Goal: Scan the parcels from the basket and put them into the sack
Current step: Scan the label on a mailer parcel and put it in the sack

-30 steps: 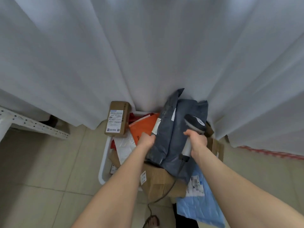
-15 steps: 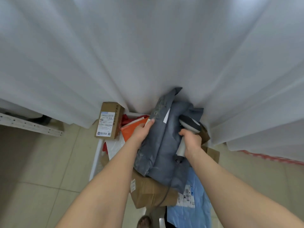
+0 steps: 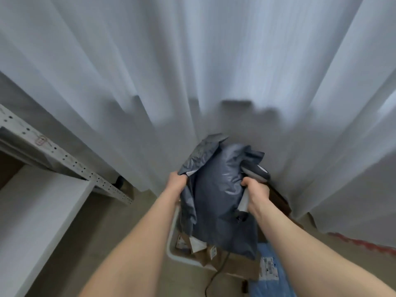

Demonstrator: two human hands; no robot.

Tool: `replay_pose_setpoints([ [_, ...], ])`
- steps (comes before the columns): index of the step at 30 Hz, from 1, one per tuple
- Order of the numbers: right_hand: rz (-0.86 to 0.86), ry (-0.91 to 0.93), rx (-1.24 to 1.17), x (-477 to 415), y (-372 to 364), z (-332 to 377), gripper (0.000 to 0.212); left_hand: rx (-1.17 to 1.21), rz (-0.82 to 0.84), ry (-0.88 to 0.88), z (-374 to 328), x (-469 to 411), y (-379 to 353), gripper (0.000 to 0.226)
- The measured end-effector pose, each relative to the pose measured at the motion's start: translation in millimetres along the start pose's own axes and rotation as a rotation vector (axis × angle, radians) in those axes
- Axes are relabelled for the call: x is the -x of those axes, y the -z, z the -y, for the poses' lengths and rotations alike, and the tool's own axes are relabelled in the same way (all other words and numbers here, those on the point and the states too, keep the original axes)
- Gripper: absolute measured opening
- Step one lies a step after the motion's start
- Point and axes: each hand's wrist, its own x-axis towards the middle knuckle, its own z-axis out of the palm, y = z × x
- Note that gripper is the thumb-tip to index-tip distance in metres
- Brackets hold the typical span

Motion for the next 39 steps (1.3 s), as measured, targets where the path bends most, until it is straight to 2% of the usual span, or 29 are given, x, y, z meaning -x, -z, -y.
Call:
replay_pose_setpoints([
  [3,-0.023,0.039,0.048,35,-8,12,0.030,0.173,-0.087,0.060,-16,27,54,0.030],
  [5,-0.022,0.062,0.075,57,-14,20,0.031,0.233,-0.145,0.072,-25,47,83,0.039],
  [9,0.067,0.115,0.110,103,-28,29,0.031,0.334,-0.239,0.078,-33,91,128,0.051],
  [16,0.206,0.129,0.188,153,-9,30,0.031,0.381,-0.359,0.046,-38,166,169,0.050],
  [21,0.253,0.173,0.224,178,8,26,0.038,0.459,-0.254,-0.014,-35,213,181,0.041],
  [25,0.284,0.143,0.238,190,19,23,0.044,0.514,-0.157,0.035,-34,238,193,0.040],
  [28,0.319,0.117,0.265,196,19,25,0.050,0.421,-0.214,-0.041,-31,241,199,0.037],
  [31,0.401,0.124,0.112,210,11,19,0.044,0.284,-0.167,-0.183,-29,245,186,0.034],
  [33,0.540,0.102,-0.016,226,5,11,0.036,0.051,-0.127,-0.301,-28,249,169,0.037],
  [35,0.702,0.049,-0.109,242,-1,0,0.037,-0.254,-0.142,-0.392,-25,246,150,0.050],
  [37,0.809,0.000,-0.167,255,-7,-9,0.043,-0.485,-0.174,-0.424,-19,242,133,0.063],
  [39,0.866,0.001,-0.217,265,-14,-13,0.047,-0.614,-0.167,-0.418,-13,241,120,0.073],
])
